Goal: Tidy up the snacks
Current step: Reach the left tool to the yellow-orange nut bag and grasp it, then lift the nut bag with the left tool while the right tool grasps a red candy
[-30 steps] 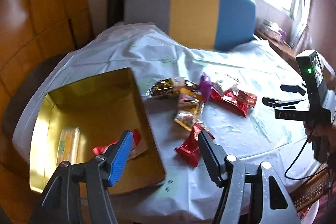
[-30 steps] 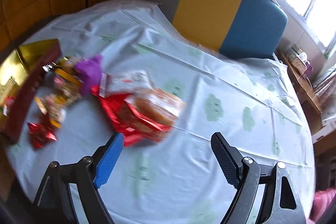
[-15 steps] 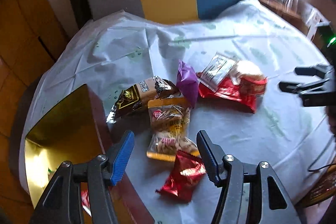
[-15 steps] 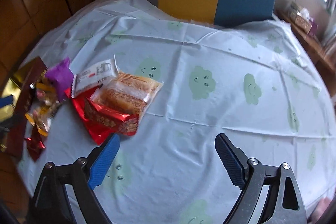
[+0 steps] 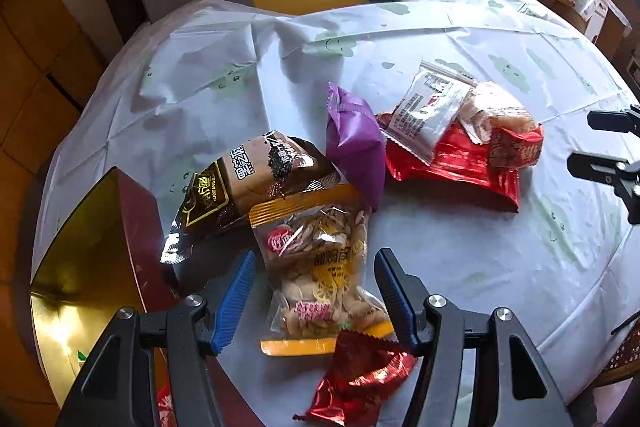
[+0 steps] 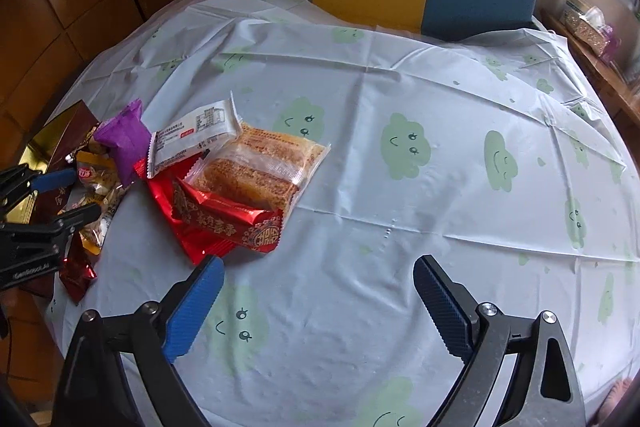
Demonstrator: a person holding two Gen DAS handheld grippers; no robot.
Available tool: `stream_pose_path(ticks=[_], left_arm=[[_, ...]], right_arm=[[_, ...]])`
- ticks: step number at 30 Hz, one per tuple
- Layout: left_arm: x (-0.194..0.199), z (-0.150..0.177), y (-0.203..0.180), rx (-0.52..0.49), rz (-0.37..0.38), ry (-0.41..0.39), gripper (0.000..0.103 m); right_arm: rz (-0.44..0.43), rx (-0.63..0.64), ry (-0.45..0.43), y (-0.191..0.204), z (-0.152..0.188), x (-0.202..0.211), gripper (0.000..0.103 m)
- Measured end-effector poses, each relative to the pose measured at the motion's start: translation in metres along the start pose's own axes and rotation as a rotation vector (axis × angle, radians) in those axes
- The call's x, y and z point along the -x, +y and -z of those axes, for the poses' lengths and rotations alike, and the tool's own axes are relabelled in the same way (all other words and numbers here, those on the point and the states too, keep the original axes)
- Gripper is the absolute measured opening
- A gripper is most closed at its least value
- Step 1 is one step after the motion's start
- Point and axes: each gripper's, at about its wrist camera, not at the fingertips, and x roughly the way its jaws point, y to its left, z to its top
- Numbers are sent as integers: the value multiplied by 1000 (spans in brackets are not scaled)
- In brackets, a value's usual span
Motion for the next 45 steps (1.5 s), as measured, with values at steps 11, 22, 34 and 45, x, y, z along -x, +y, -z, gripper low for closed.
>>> stream_pose_path(ticks=[11, 22, 34, 45], left_arm=[[-30, -6, 3, 10, 13, 55, 55], [18, 8, -6, 77, 23, -144, 42], [71, 39, -24, 140, 166, -265, 42], [90, 110, -52, 38, 184, -296, 42]], right_arm=[[7, 62, 61, 13, 7, -18, 96], [51, 96, 99, 19, 17, -37, 93], [31, 37, 112, 5, 21, -42, 102], [47, 47, 99, 14, 24, -41, 102]])
